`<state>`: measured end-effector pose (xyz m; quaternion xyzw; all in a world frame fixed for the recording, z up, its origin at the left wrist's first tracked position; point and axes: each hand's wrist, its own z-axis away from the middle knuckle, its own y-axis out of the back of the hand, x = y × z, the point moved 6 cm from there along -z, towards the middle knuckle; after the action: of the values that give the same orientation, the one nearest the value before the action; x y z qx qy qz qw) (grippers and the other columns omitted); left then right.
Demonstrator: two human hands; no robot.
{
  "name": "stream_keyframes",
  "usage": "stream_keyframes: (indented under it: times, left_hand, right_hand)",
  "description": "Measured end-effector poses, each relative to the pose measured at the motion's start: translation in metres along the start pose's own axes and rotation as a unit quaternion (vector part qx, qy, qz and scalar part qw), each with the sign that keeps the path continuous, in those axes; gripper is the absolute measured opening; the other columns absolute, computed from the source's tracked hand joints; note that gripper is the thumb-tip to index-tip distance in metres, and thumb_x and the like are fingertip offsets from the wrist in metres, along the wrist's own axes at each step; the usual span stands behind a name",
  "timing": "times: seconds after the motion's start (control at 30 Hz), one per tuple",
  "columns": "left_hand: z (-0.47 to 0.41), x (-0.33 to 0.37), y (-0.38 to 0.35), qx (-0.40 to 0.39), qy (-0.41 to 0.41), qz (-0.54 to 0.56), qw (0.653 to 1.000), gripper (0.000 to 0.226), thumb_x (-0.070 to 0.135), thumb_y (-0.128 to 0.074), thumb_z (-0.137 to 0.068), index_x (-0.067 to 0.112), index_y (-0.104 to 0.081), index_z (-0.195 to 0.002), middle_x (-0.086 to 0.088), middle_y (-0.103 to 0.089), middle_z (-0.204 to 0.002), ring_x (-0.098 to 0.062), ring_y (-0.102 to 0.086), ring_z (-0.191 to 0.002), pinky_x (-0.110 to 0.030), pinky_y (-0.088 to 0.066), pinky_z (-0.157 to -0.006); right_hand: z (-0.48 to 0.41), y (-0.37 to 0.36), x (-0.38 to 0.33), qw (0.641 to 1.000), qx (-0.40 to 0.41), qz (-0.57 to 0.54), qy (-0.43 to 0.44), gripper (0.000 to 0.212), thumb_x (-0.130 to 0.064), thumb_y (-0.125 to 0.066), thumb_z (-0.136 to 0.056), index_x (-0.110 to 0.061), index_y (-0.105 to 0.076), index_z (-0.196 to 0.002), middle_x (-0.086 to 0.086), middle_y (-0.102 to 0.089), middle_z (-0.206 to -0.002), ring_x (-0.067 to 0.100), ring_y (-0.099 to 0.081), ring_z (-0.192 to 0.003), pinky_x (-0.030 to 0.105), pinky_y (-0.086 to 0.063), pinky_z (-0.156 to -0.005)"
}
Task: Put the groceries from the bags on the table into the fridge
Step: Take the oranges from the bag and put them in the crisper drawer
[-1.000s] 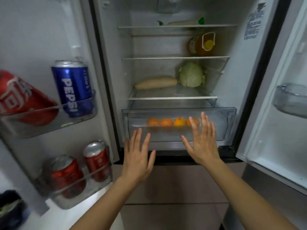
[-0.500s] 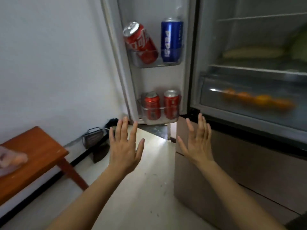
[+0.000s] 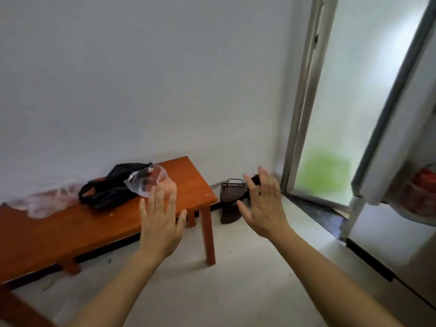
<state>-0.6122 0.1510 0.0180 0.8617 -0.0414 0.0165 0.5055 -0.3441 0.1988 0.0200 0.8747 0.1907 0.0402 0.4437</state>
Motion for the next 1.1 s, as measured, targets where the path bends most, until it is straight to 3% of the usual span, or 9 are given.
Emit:
stream_keyframes:
  times: [0.17,0.33,0.47,0.6,0.7,0.9,1.1]
  left_hand:
    - [-0.039,-0.101,-0.009,-0.049,0.023,-0.045,0.997,0.067,0.05,-0.027,-0.097,0.01,-0.037,-0.15,-0.02,-0.023,-0.16,-0.036,-0.021,-0.149,-0.061,-0.026,-0.114]
    - [-0.08,-0.16,-0.031,-0.078,0.035,-0.063,0.994,0.07,0.052,-0.019,-0.096,0.012,-0.037,-0.151,-0.018,-0.025,-0.16,-0.033,-0.021,-0.149,-0.058,-0.026,-0.115]
    - [-0.105,-0.192,-0.075,-0.12,0.053,-0.055,0.99,0.072,0.055,-0.01,-0.096,0.018,-0.02,-0.157,-0.014,-0.007,-0.165,-0.028,-0.001,-0.153,-0.054,-0.013,-0.121]
    - [-0.148,-0.223,-0.129,-0.174,0.053,-0.062,0.981,0.065,0.051,-0.021,-0.103,0.021,-0.002,-0.158,-0.008,0.012,-0.165,-0.024,0.016,-0.151,-0.049,-0.002,-0.123]
    - [-0.199,-0.248,-0.165,-0.19,0.051,-0.062,0.979,0.063,0.046,-0.028,-0.103,0.022,-0.007,-0.158,-0.006,0.007,-0.166,-0.023,0.009,-0.152,-0.046,-0.006,-0.124]
    - [-0.293,-0.294,-0.214,-0.246,0.073,-0.04,0.966,0.06,0.038,-0.038,-0.104,0.019,-0.019,-0.157,-0.006,-0.006,-0.166,-0.024,-0.005,-0.152,-0.041,-0.015,-0.123]
    - [-0.341,-0.334,-0.261,-0.259,0.135,0.05,0.955,0.059,0.033,-0.045,-0.103,0.017,-0.024,-0.156,-0.003,-0.013,-0.164,-0.021,-0.011,-0.151,-0.034,-0.019,-0.12]
  right_hand:
    - [-0.071,-0.056,-0.086,0.999,-0.039,-0.012,0.036,0.075,-0.049,-0.055,-0.095,-0.02,-0.025,-0.157,0.018,-0.016,-0.164,0.036,-0.019,-0.15,0.052,-0.023,-0.12]
    - [-0.119,-0.108,-0.12,0.997,-0.071,-0.03,0.025,0.074,-0.044,-0.056,-0.094,-0.018,-0.025,-0.156,0.019,-0.022,-0.161,0.036,-0.033,-0.143,0.049,-0.034,-0.113]
    - [-0.147,-0.164,-0.131,0.991,-0.115,-0.054,0.03,0.074,-0.04,-0.058,-0.094,-0.017,-0.024,-0.155,0.019,-0.027,-0.159,0.037,-0.036,-0.143,0.05,-0.041,-0.109]
    - [-0.192,-0.231,-0.127,0.982,-0.169,-0.077,0.039,0.069,-0.035,-0.055,-0.093,-0.014,-0.029,-0.154,0.016,-0.033,-0.157,0.033,-0.038,-0.141,0.047,-0.045,-0.108]
    - [-0.242,-0.287,-0.117,0.973,-0.2,-0.109,0.03,0.065,-0.035,-0.052,-0.096,-0.017,-0.029,-0.154,0.011,-0.032,-0.158,0.029,-0.036,-0.143,0.044,-0.044,-0.108]
    - [-0.35,-0.381,-0.124,0.947,-0.265,-0.177,0.043,0.046,-0.022,-0.049,-0.1,-0.016,-0.045,-0.145,0.007,-0.047,-0.144,0.027,-0.051,-0.127,0.039,-0.05,-0.096]
    - [-0.401,-0.478,-0.177,0.901,-0.358,-0.215,0.114,0.027,-0.004,-0.049,-0.094,-0.006,-0.063,-0.118,0.012,-0.059,-0.118,0.035,-0.063,-0.102,0.04,-0.052,-0.083]
